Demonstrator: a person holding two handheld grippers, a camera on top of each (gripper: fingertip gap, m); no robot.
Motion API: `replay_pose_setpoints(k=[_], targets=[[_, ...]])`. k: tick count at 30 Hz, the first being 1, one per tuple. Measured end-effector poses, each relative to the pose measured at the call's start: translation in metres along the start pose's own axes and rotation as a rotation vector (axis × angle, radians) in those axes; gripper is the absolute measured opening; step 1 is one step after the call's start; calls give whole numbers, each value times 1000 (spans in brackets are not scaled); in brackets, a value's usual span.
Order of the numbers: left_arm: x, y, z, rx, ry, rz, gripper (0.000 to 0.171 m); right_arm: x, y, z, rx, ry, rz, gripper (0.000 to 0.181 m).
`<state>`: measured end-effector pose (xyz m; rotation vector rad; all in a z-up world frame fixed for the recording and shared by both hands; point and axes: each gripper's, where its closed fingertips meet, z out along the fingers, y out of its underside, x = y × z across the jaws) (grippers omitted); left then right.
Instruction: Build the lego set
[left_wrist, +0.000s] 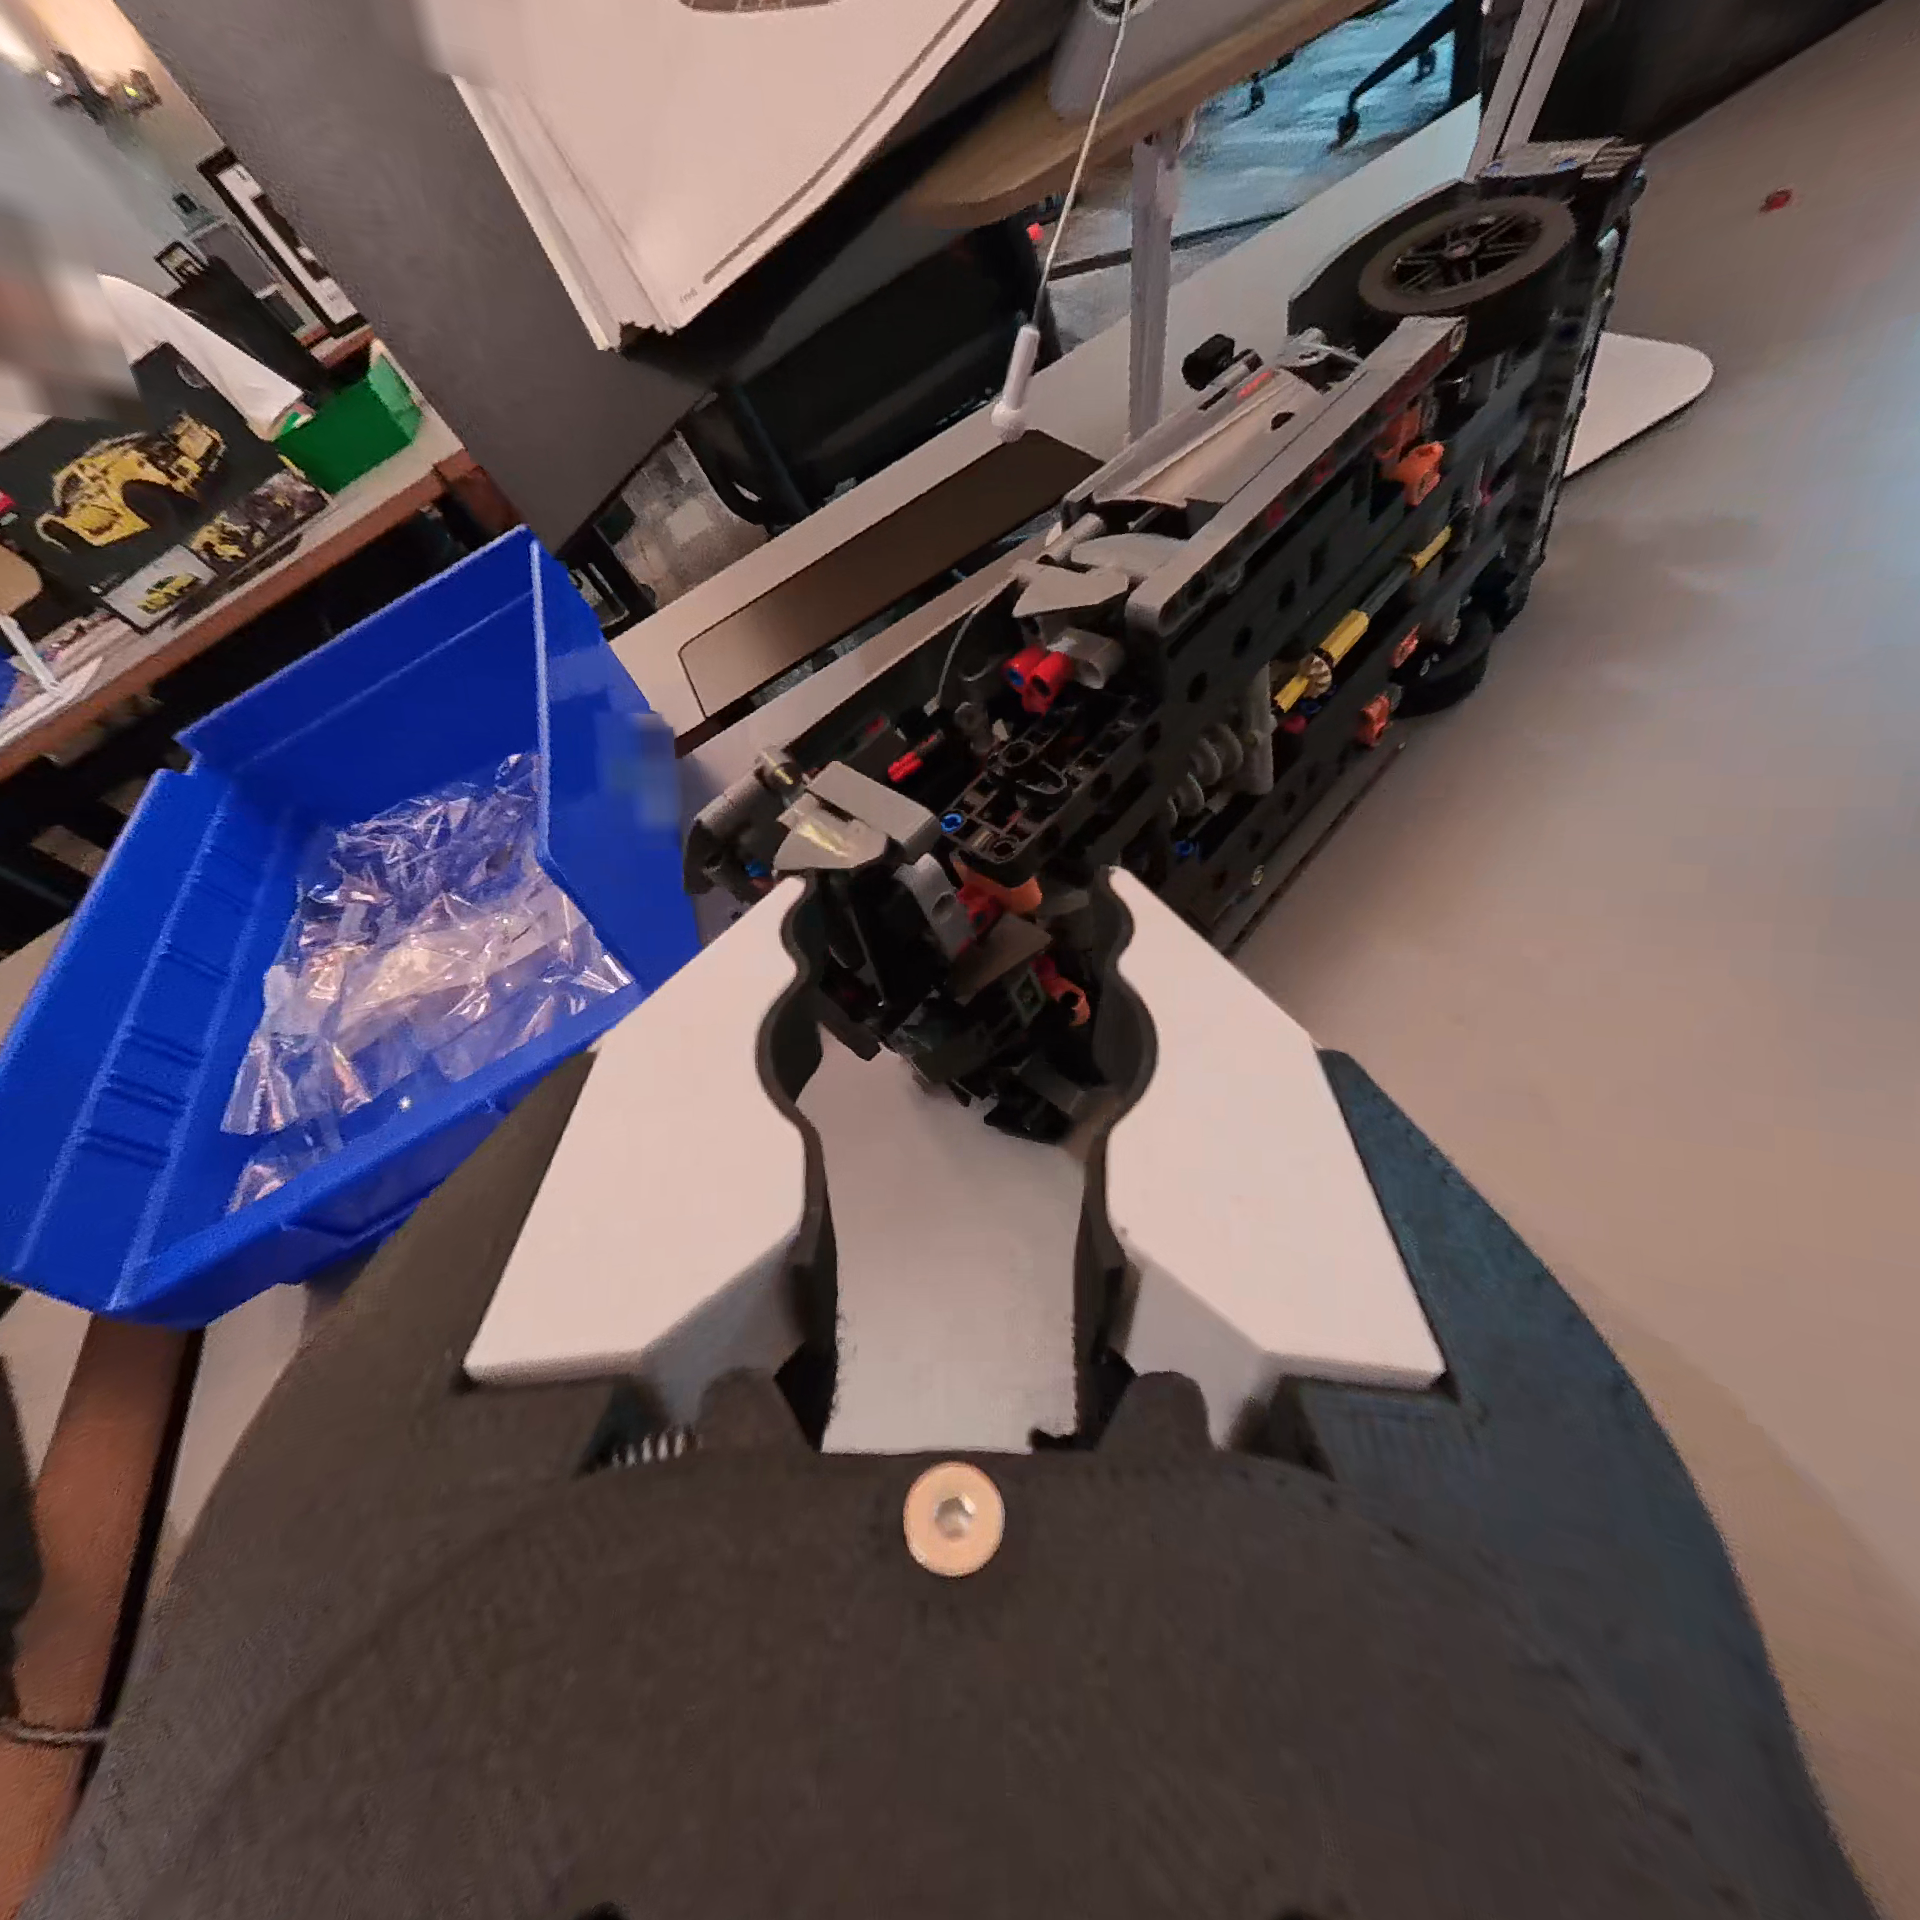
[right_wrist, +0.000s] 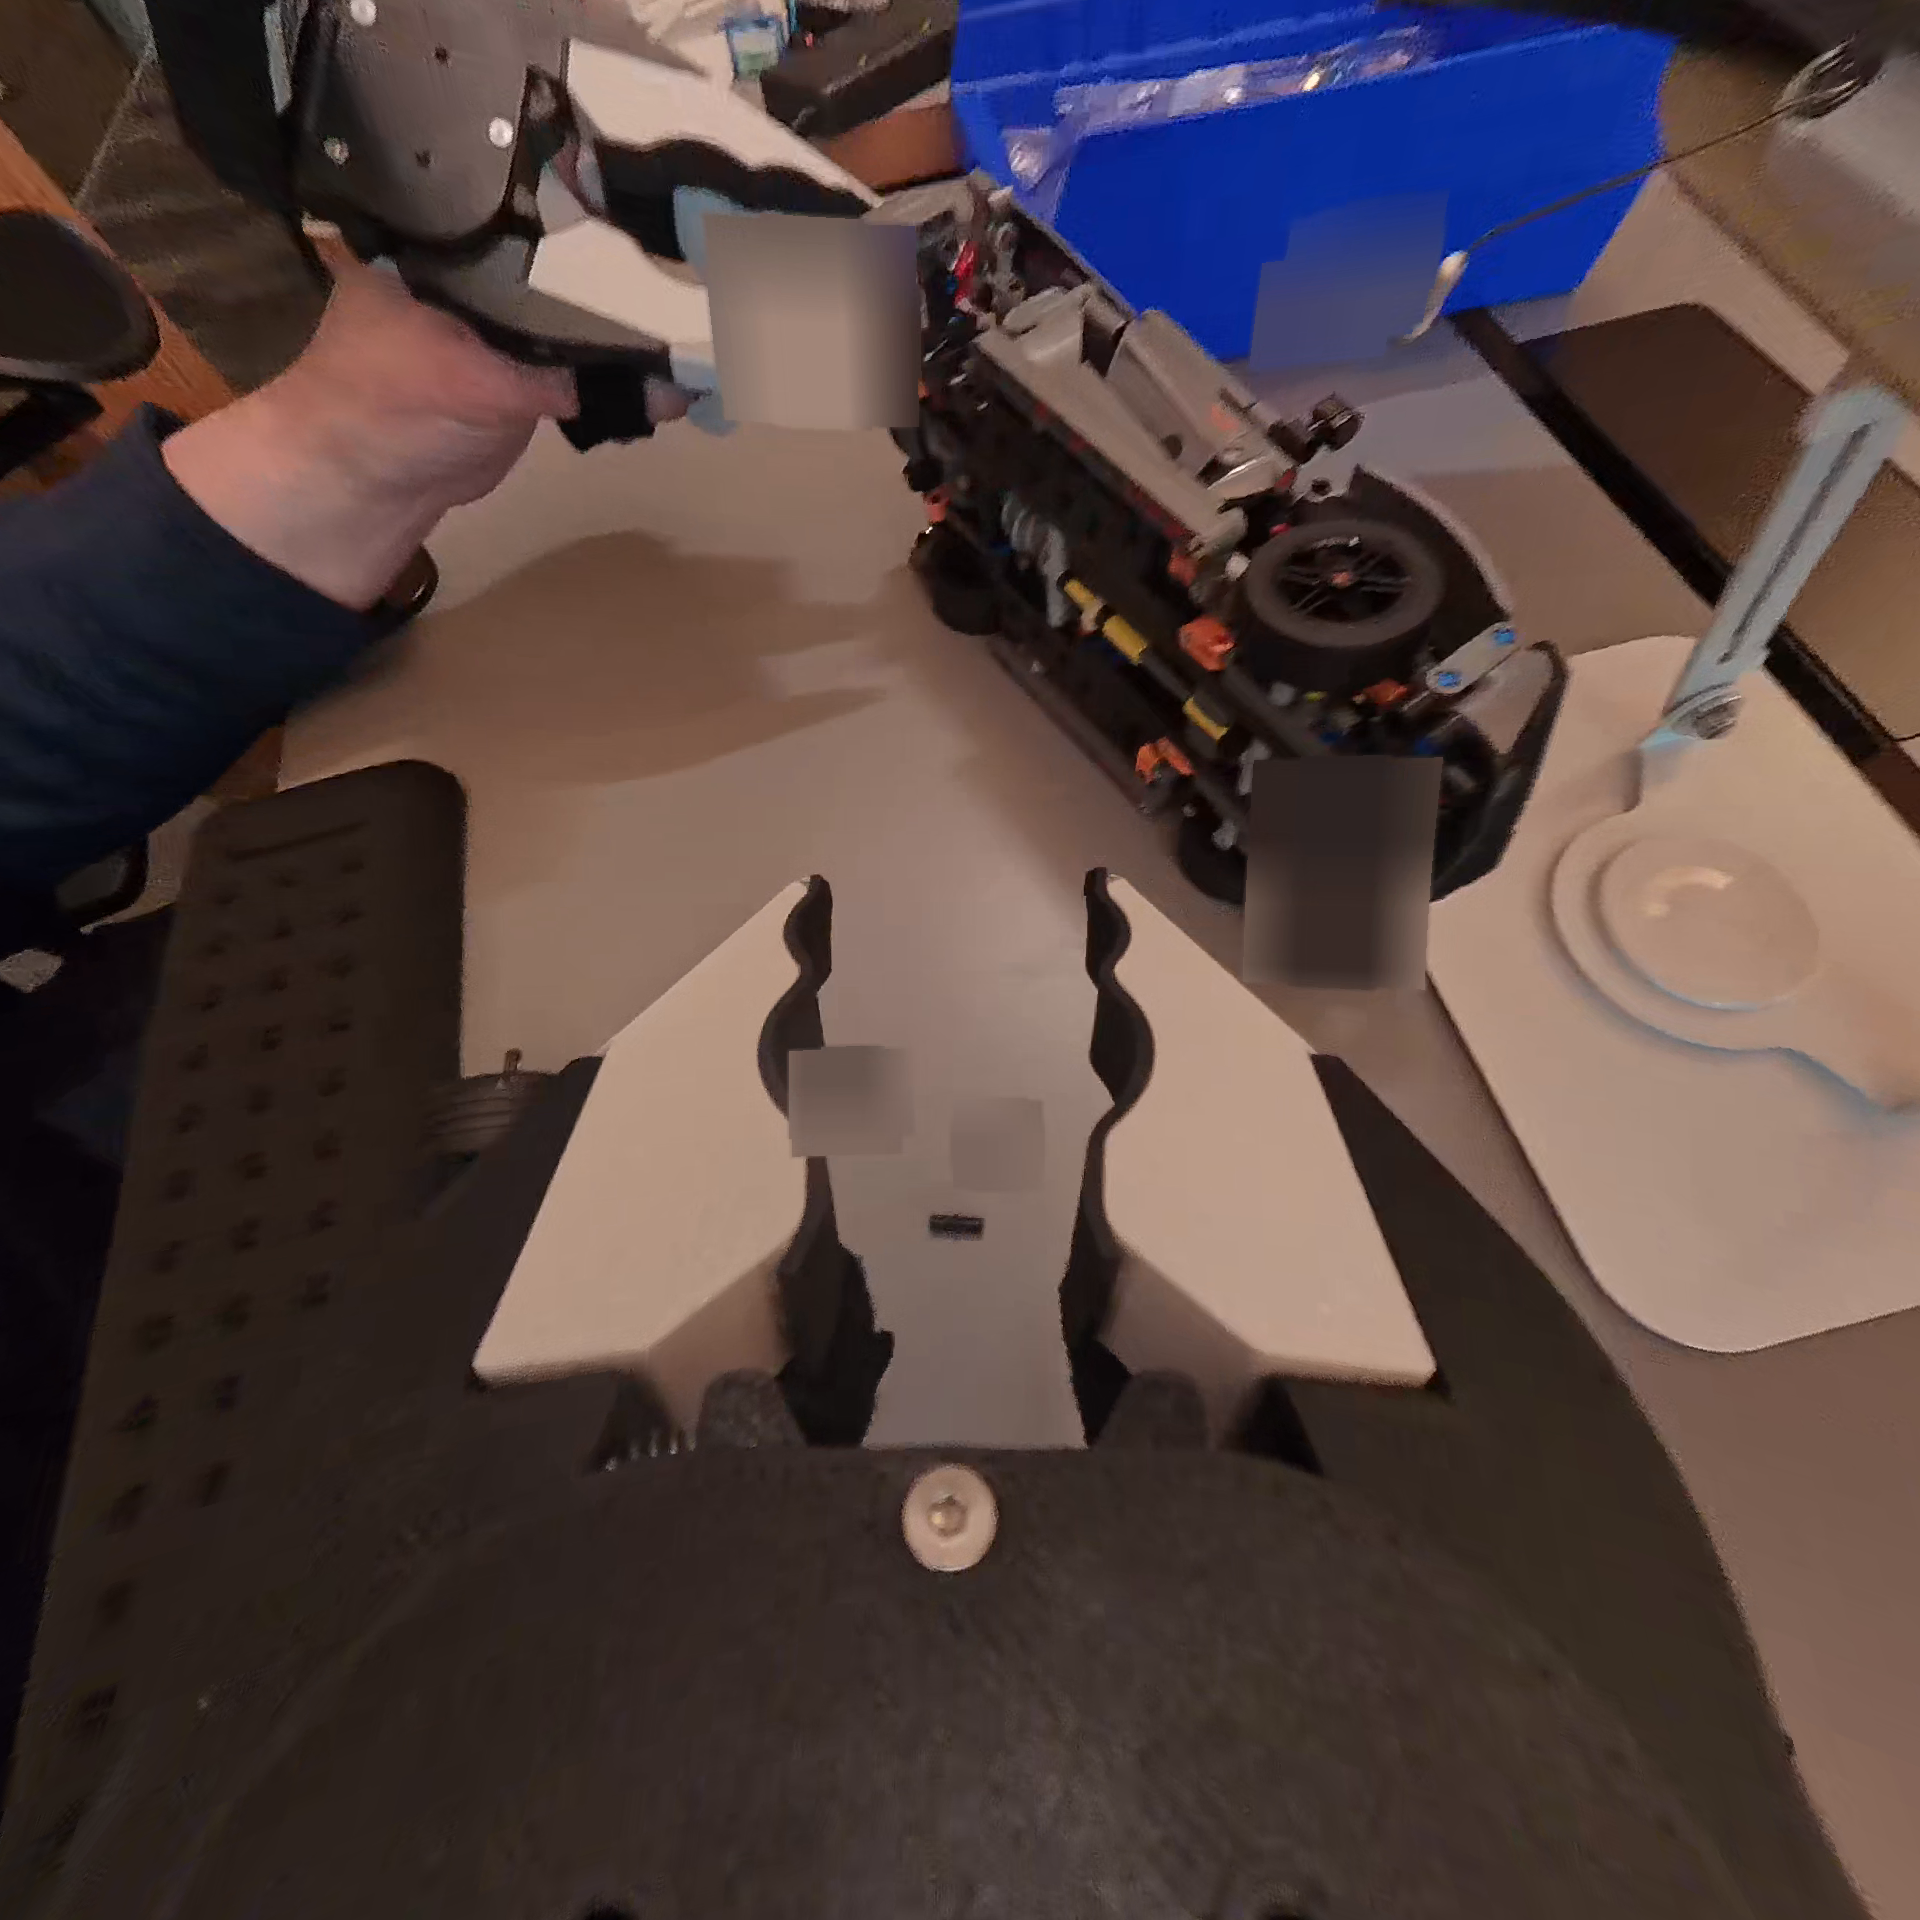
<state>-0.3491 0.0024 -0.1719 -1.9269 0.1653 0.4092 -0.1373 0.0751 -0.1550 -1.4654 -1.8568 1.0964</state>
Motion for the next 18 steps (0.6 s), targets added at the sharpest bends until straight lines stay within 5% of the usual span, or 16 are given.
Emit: replay_pose_setpoints(k=[9, 18], targets=[[4, 9, -23, 12, -11, -57, 55, -95, 39, 16, -145, -218, -111, 64], [97, -10, -52, 56, 256, 70, 52, -132, 96, 36, -315, -275, -35, 59]])
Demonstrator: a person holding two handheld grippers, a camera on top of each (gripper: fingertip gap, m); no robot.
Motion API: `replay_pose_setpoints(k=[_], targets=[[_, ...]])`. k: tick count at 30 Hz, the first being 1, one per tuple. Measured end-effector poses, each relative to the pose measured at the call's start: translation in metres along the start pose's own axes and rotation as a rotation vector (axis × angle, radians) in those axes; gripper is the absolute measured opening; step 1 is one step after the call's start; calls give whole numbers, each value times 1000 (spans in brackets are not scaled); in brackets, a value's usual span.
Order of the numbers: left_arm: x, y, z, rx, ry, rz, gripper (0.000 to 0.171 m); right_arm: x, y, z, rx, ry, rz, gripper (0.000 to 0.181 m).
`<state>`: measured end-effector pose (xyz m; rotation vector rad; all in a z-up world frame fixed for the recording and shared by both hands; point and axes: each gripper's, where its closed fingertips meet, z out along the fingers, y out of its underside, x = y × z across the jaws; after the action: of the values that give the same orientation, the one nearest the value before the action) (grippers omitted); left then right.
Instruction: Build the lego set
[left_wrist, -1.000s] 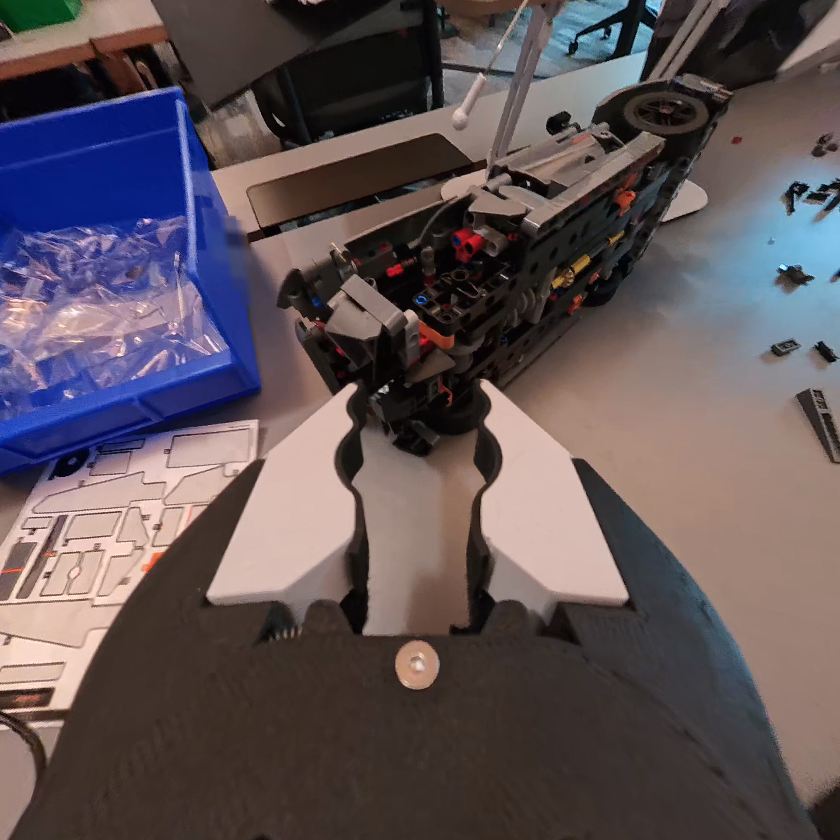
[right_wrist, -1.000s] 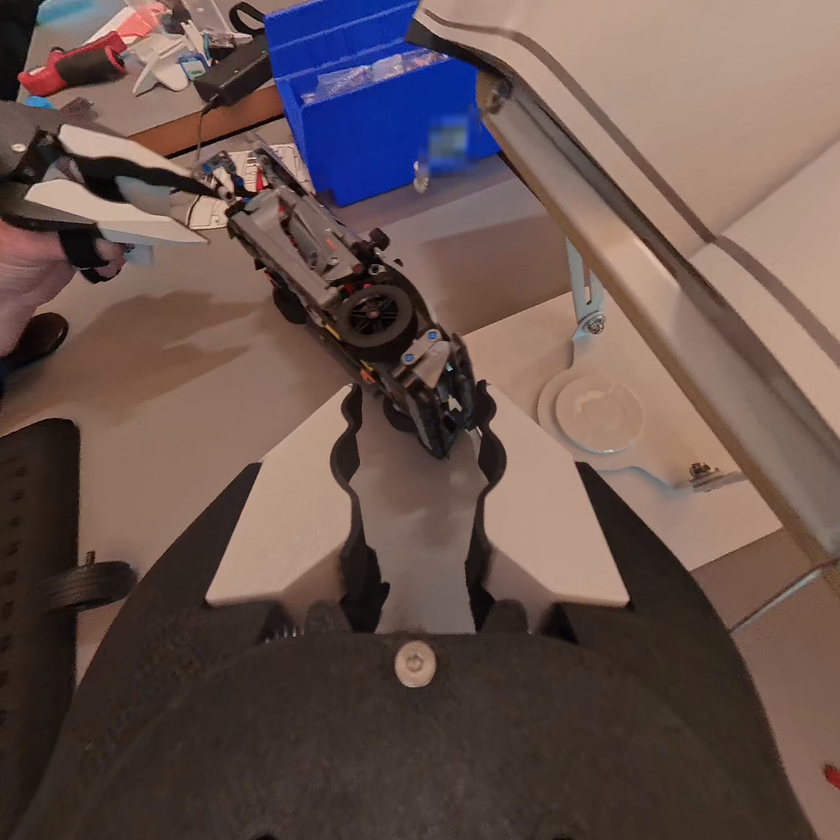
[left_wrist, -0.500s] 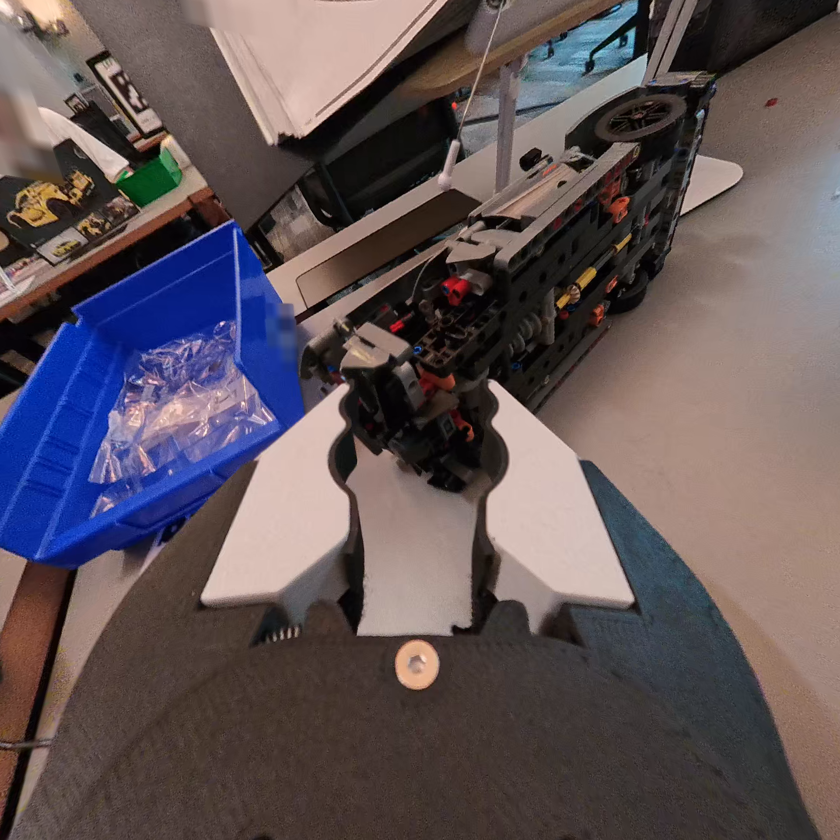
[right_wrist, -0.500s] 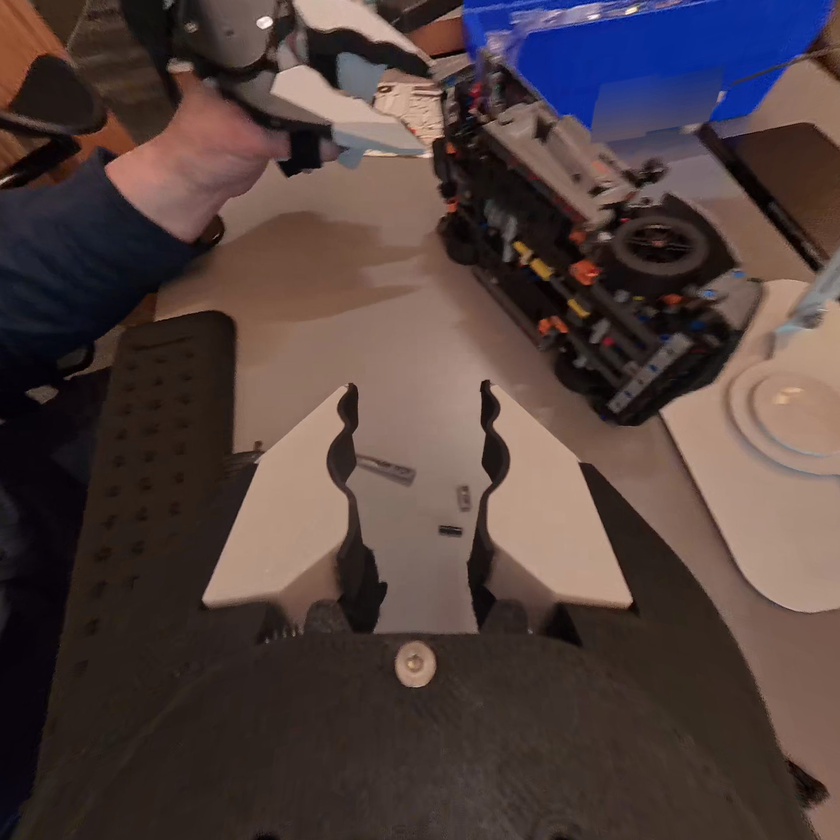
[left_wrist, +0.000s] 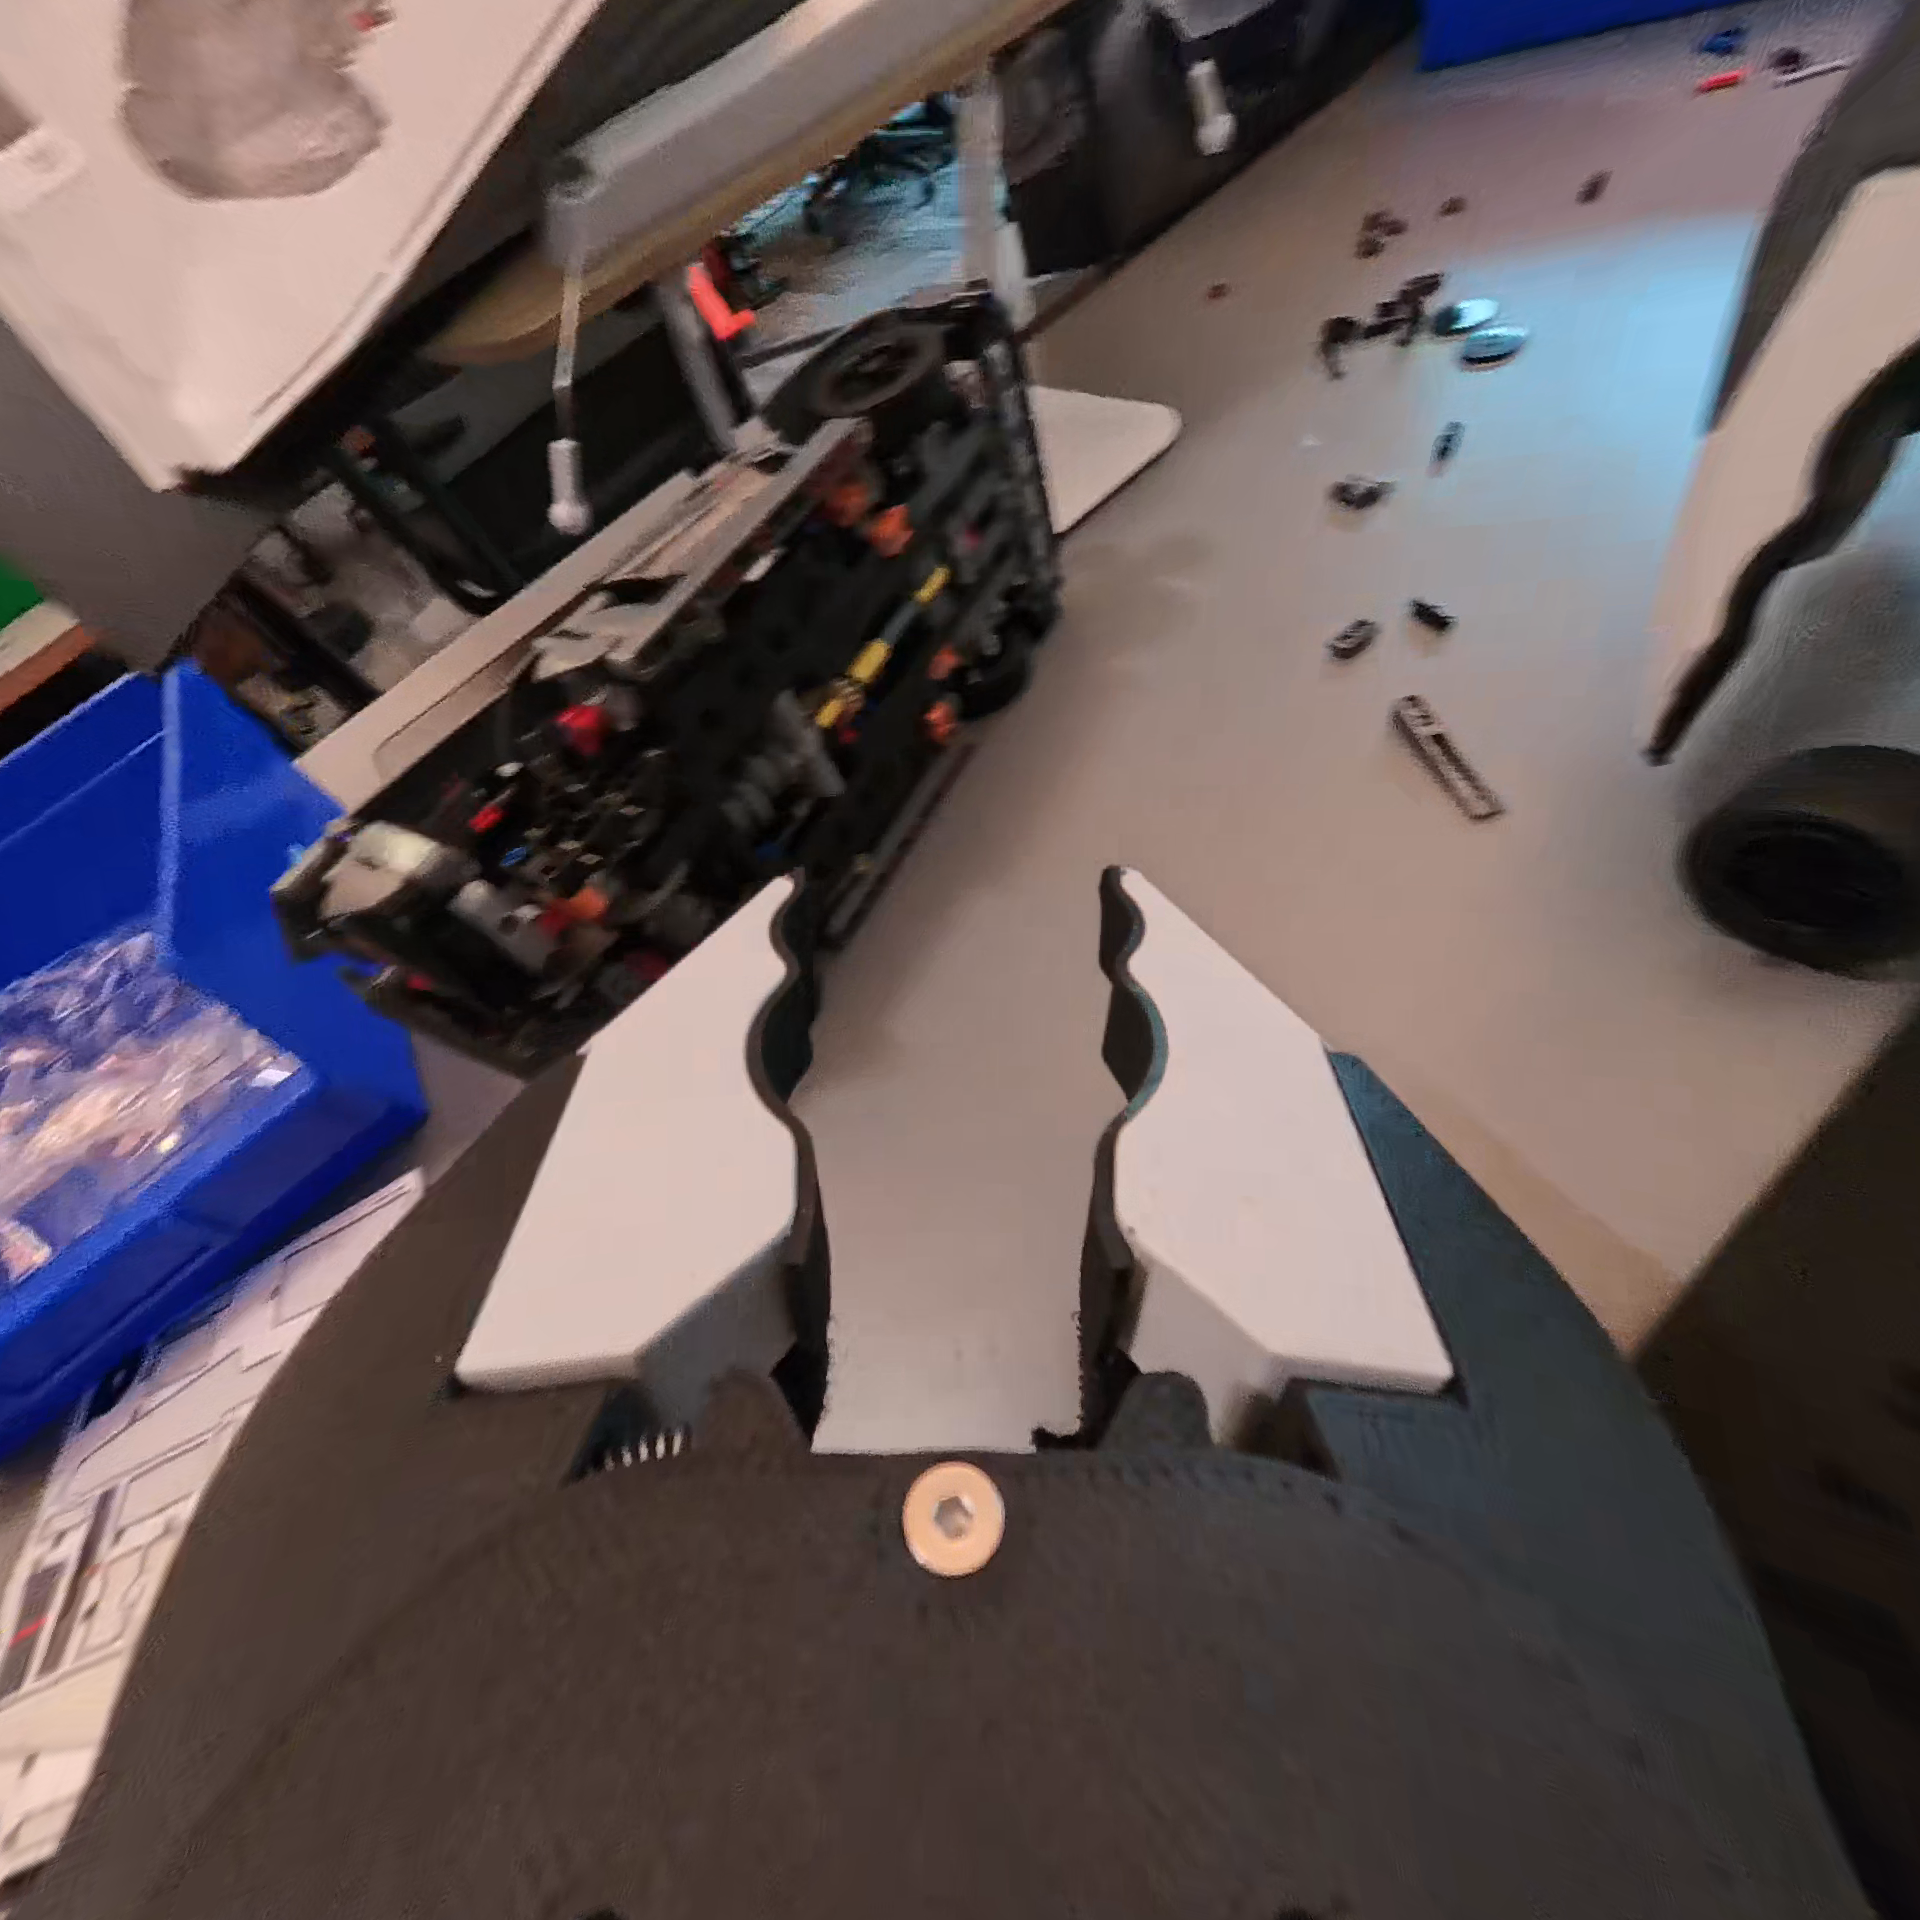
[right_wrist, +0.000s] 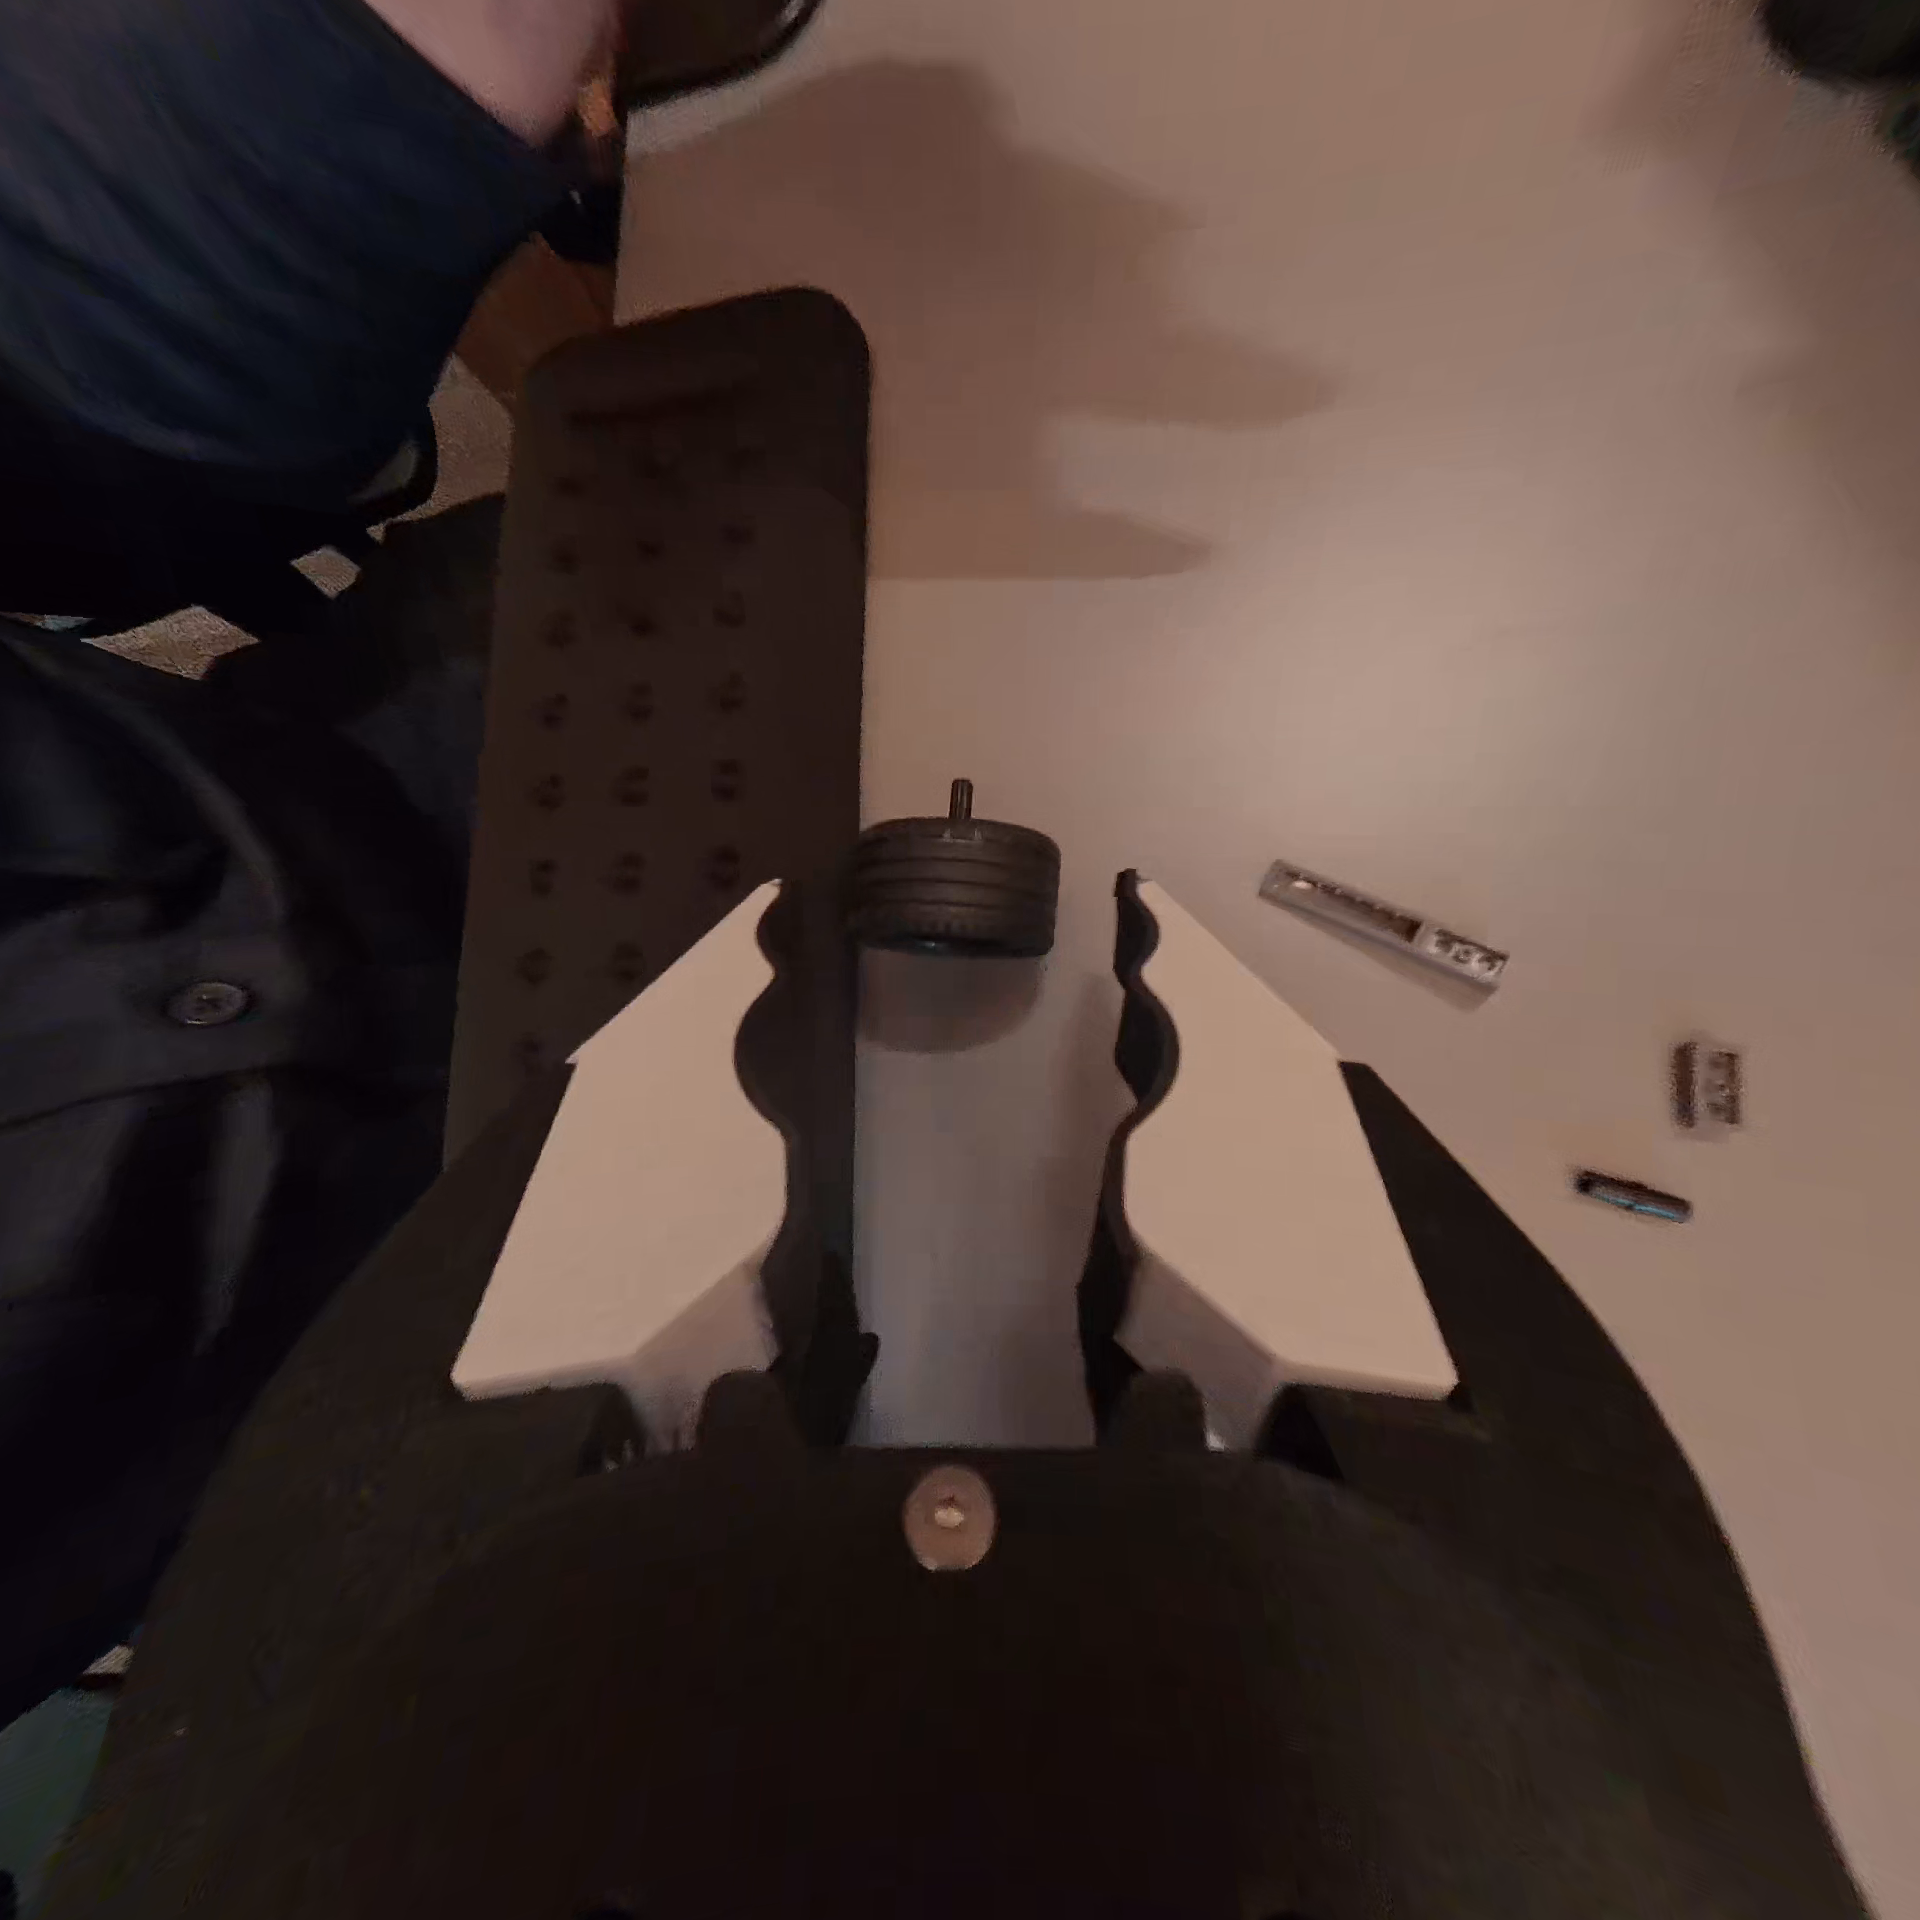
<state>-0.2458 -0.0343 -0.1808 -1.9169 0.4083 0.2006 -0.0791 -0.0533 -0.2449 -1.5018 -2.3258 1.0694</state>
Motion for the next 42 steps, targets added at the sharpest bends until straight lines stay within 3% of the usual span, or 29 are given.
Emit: replay_pose_setpoints(k=[3, 7, 12, 16, 22, 26, 32, 38, 40, 42], targets=[[30, -8, 0, 27, 104, 23, 52, -5, 3, 9, 1, -49, 29, 42], [67, -13, -2, 39, 234, 61, 52, -2, -6, 7, 51, -65, 61, 41], [116, -23, -9, 67, 363, 182, 62, 1, -45, -14, 195, -164, 111, 41], [135, -34, -8, 90, 357, 288, 64, 6, -71, -23, 233, -252, 135, 41], [116, -44, -4, 132, 182, 351, 40, 4, -90, -21, 212, -389, 161, 40], [96, -53, -10, 175, 71, 338, 31, 8, -110, -26, 272, -447, 186, 40], [71, -51, -15, 188, -55, 270, 37, 19, -130, -24, 333, -429, 199, 40], [67, -43, -22, 191, -46, 221, 35, 24, -137, -21, 340, -416, 202, 39], [58, -39, -23, 170, -100, 245, 48, 25, -135, -19, 311, -412, 191, 39], [56, -38, -25, 167, -102, 260, 50, 23, -136, -21, 294, -432, 186, 39]])
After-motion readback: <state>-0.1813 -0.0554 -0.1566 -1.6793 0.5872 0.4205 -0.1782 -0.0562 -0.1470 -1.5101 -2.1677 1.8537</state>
